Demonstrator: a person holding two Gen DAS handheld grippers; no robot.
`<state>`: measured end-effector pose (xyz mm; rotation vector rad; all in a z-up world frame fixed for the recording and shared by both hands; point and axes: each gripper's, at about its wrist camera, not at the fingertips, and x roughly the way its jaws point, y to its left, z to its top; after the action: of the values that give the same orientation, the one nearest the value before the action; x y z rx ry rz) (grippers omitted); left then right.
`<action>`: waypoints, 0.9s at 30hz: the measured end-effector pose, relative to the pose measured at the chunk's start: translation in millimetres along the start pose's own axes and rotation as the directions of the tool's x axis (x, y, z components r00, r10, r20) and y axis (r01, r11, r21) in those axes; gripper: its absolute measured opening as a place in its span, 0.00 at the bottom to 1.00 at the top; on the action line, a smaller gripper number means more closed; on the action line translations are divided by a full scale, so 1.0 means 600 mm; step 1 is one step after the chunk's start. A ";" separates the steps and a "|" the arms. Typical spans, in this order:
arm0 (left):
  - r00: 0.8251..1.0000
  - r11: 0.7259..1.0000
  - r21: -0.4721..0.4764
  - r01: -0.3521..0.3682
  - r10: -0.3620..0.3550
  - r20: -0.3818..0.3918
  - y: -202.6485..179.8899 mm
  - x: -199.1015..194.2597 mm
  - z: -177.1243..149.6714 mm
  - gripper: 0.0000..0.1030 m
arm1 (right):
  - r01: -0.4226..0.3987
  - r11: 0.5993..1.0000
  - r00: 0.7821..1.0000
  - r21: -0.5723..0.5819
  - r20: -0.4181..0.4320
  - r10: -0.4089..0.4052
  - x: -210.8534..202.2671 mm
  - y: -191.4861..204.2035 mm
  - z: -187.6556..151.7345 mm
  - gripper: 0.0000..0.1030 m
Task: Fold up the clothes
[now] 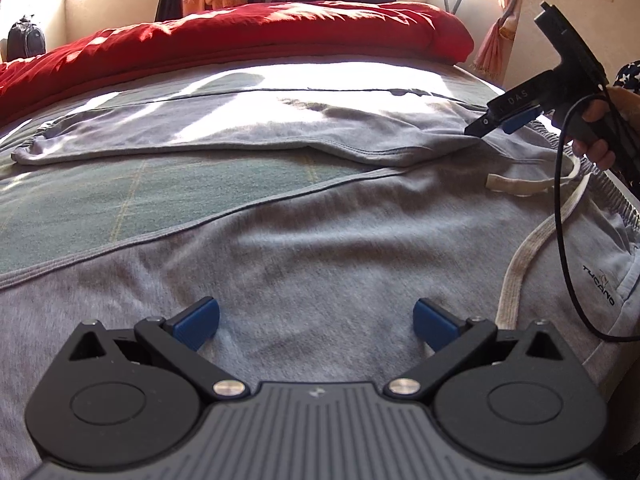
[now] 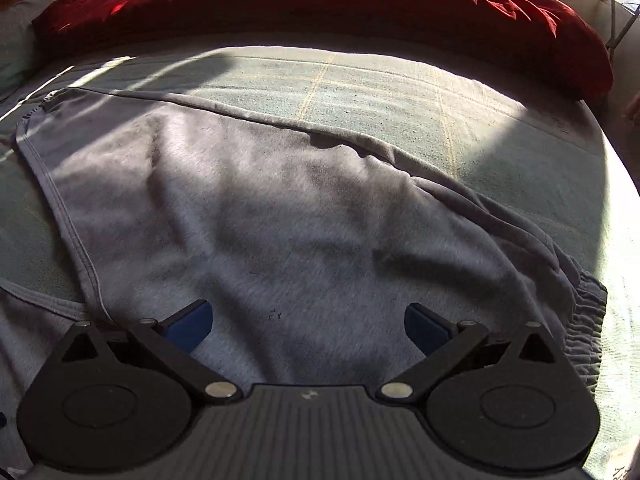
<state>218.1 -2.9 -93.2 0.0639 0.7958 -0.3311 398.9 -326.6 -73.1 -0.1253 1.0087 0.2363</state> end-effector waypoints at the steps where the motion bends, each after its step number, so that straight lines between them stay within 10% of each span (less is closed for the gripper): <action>1: 1.000 1.000 -0.001 -0.001 0.001 -0.001 -0.002 -0.001 0.000 0.99 | 0.001 1.000 1.000 0.006 -0.010 -0.001 0.005 -0.003 -0.008 1.00; 7: 1.000 1.000 0.003 -0.002 0.002 -0.006 -0.012 -0.009 0.002 0.99 | 0.047 0.998 0.999 -0.036 0.006 -0.046 0.013 0.028 -0.016 1.00; 12: 1.000 1.000 0.016 -0.019 0.018 0.003 -0.017 -0.018 0.007 0.99 | -0.067 0.998 0.996 -0.003 0.059 0.067 -0.031 0.009 0.004 1.00; 27: 0.999 0.999 0.028 -0.020 0.021 -0.029 -0.025 0.004 0.026 0.99 | 0.117 0.952 0.993 0.285 -0.013 -0.118 0.060 -0.230 0.011 1.00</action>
<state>225.7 -20.5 -82.9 0.1029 0.8188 -0.3221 457.9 -453.9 -100.9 0.0780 1.0175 -0.0192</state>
